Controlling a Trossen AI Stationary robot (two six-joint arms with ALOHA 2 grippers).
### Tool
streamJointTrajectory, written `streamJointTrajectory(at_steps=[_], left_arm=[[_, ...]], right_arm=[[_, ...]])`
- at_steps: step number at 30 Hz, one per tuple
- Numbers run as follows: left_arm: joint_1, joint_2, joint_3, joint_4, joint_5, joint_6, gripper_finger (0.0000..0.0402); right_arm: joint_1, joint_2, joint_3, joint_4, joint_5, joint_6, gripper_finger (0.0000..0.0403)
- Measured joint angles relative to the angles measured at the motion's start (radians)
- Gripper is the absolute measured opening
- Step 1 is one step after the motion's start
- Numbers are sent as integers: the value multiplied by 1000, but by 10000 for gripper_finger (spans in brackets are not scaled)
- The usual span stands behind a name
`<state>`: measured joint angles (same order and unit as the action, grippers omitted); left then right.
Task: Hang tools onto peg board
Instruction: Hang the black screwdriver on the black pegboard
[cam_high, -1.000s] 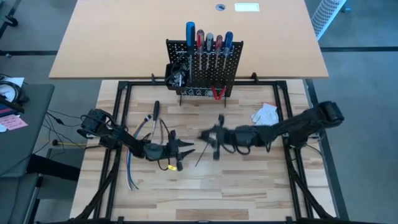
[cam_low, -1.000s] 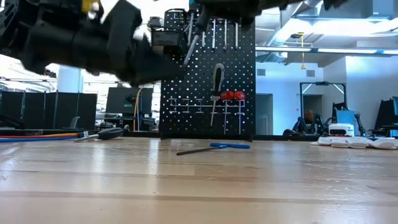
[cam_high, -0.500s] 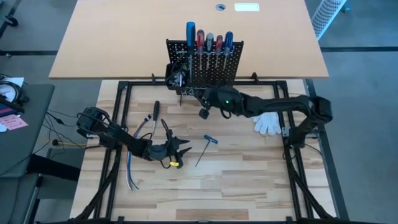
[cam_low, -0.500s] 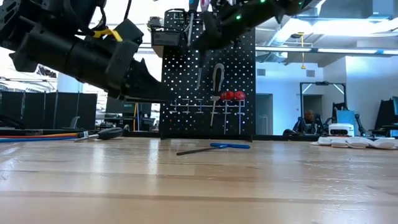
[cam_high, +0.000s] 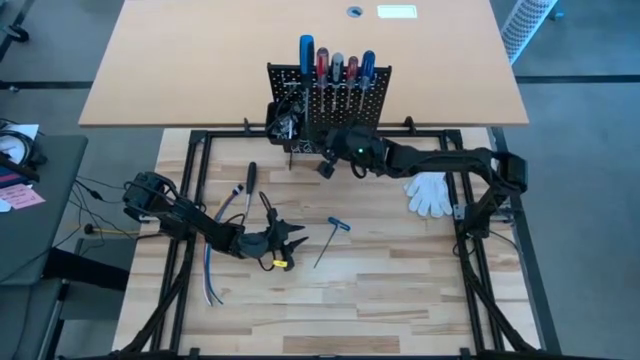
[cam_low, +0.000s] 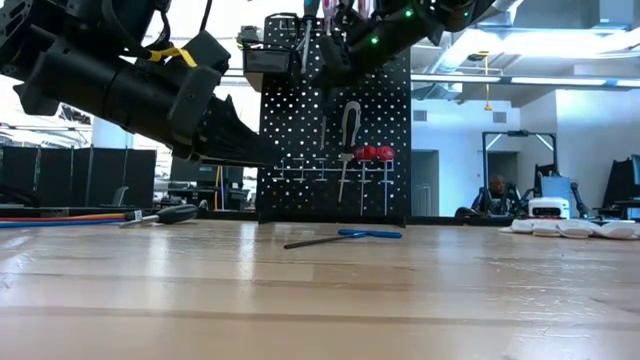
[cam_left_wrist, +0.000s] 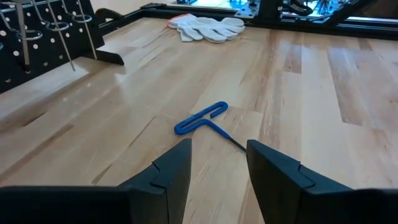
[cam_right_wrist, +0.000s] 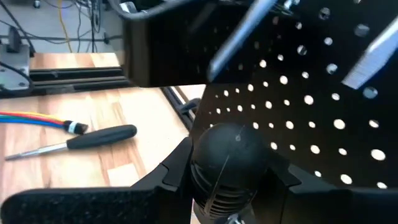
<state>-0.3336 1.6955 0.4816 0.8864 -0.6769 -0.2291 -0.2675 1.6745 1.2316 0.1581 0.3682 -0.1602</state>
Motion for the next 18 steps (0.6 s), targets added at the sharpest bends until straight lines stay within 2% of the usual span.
streamJointTrajectory(at_steps=[18], left_arm=[[0, 0, 0, 2, 0, 0, 150]], right_arm=[[-56, 67, 0, 8, -16, 8, 114]])
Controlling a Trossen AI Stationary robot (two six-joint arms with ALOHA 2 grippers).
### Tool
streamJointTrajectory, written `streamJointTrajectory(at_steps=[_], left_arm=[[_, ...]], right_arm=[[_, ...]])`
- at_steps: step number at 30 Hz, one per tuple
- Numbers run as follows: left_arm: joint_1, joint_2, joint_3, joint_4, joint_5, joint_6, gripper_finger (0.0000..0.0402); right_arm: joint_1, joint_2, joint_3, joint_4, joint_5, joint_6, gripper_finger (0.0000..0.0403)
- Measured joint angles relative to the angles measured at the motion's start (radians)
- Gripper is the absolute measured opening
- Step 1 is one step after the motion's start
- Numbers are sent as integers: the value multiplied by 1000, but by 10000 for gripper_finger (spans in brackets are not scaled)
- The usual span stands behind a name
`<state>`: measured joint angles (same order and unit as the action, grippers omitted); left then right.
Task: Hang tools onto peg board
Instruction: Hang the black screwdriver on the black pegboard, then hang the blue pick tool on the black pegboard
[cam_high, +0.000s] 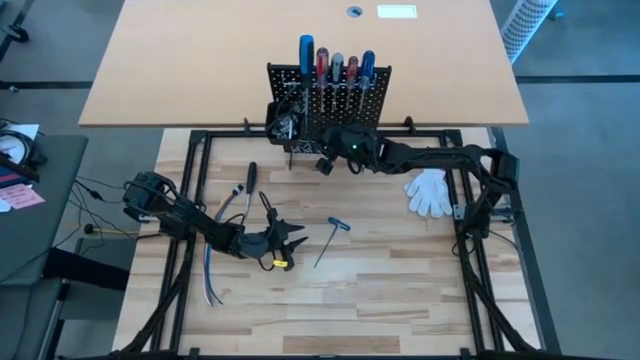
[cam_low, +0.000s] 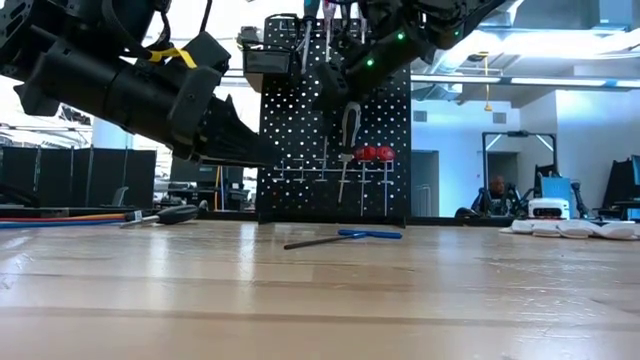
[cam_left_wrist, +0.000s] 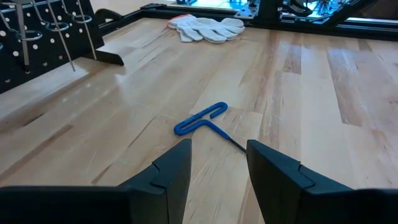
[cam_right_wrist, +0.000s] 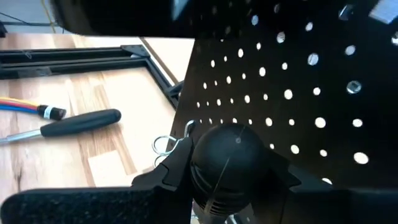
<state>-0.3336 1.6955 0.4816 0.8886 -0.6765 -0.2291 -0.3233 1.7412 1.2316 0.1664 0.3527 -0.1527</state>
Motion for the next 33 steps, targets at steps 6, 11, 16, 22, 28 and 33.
streamJointTrajectory(at_steps=[6, 11, 16, 22, 28, 33], left_arm=[[0, 0, 0, 0, 0, 0, 150], [0, 0, 0, 0, 0, -3, 150], [0, 0, 0, 0, 0, -4, 150], [0, 0, 0, 0, 0, -4, 150], [0, 0, 0, -1, 0, -4, 150], [-3, 0, 0, 0, 0, -3, 150]], right_arm=[[-35, 1, 0, -9, -74, 75, 149], [-49, 1, 0, -21, -94, 84, 156], [-51, 1, 0, -36, -95, 84, 128], [-28, -35, 0, -72, -94, 24, 120], [44, -155, 0, -217, -93, -39, 121], [143, -245, 0, -336, -93, -43, 121]])
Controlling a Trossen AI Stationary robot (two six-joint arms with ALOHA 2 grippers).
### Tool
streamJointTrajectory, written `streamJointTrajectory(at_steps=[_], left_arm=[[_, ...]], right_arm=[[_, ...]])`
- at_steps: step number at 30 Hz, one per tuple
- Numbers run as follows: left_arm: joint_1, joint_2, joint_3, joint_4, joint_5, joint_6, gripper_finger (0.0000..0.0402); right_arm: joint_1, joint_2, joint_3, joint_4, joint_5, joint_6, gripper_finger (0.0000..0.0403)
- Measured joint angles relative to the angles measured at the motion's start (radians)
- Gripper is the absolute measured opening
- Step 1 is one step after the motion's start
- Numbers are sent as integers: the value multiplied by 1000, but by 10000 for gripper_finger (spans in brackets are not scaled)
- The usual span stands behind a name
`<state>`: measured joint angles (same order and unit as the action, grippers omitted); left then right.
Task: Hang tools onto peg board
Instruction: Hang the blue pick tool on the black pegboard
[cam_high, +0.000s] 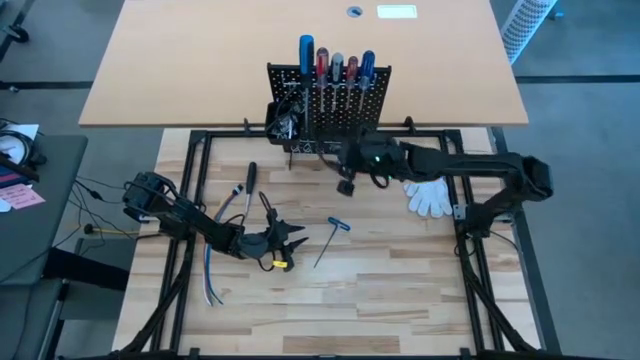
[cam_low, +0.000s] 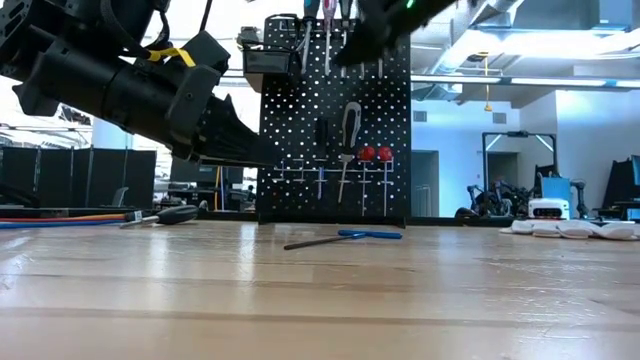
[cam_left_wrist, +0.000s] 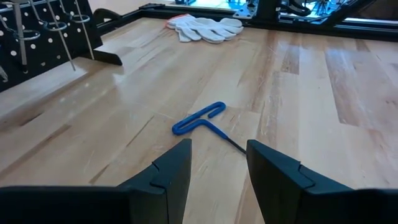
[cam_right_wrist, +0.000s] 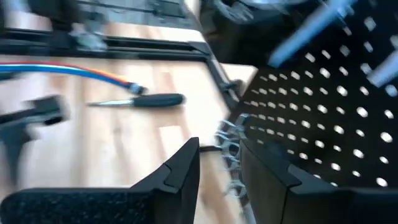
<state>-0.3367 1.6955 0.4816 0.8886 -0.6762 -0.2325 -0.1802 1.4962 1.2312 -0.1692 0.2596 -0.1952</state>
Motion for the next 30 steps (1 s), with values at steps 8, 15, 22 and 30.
streamJointTrajectory(at_steps=[8, 15, 22, 30], left_arm=[[0, 0, 0, -1, 19, 0, 150], [-1, 0, 0, -2, 26, 0, 150], [-1, 0, 0, -8, 27, 3, 150], [-10, 0, 0, -24, 127, 86, 150]], right_arm=[[219, -59, -157, -58, 0, -39, 121], [302, -5, -455, 152, -16, 217, 122], [293, 161, -579, 392, -76, 345, 148], [266, 371, -575, 642, -83, 420, 154]])
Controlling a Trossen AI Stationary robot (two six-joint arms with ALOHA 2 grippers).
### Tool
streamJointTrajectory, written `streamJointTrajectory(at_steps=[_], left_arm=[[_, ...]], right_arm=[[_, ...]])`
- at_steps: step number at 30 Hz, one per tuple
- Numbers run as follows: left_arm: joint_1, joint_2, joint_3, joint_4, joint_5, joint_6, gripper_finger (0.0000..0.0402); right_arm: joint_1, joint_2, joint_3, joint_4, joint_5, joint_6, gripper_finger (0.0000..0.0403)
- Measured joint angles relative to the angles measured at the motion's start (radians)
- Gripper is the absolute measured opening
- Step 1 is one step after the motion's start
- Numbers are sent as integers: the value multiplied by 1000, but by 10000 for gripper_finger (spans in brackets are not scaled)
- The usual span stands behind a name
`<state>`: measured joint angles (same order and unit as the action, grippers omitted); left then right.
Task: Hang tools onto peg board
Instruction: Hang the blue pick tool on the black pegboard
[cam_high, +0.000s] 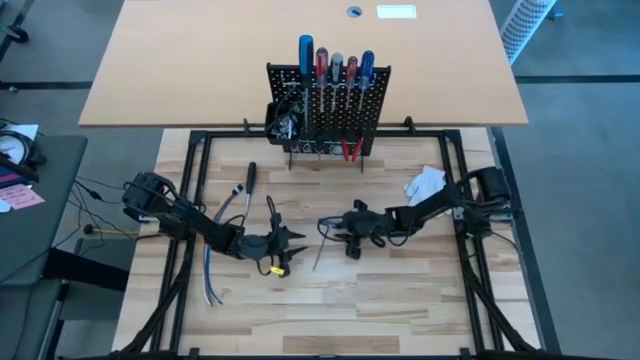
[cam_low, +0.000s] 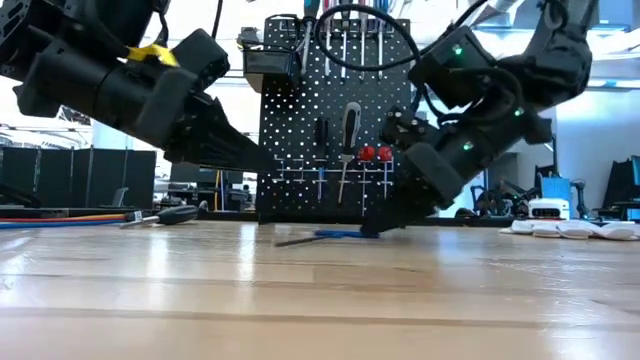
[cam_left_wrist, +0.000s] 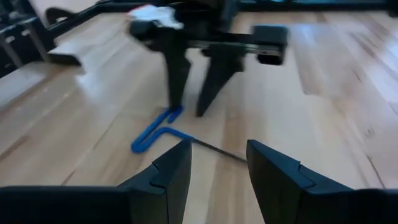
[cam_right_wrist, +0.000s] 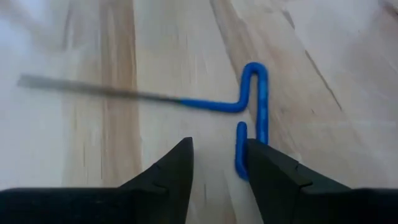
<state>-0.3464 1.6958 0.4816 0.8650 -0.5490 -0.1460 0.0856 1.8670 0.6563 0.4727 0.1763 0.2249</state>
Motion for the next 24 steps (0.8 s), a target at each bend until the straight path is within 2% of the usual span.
streamJointTrajectory(at_steps=[4, 11, 19, 21, 24], left_arm=[[-29, 0, 1, 0, -2, 73, 150], [-44, 20, 54, -69, -5, 166, 150], [85, 162, 153, -112, 32, 230, 161], [129, 183, 173, -144, 103, 202, 171], [198, 189, 195, -229, 289, 146, 181]], right_arm=[[24, 36, 21, 79, -40, 0, 150], [37, 32, 73, 44, -74, -12, 148], [37, 33, 79, 29, -75, -20, 148], [37, 32, 80, 29, -73, -21, 148], [39, 32, 80, 29, -71, -21, 148]])
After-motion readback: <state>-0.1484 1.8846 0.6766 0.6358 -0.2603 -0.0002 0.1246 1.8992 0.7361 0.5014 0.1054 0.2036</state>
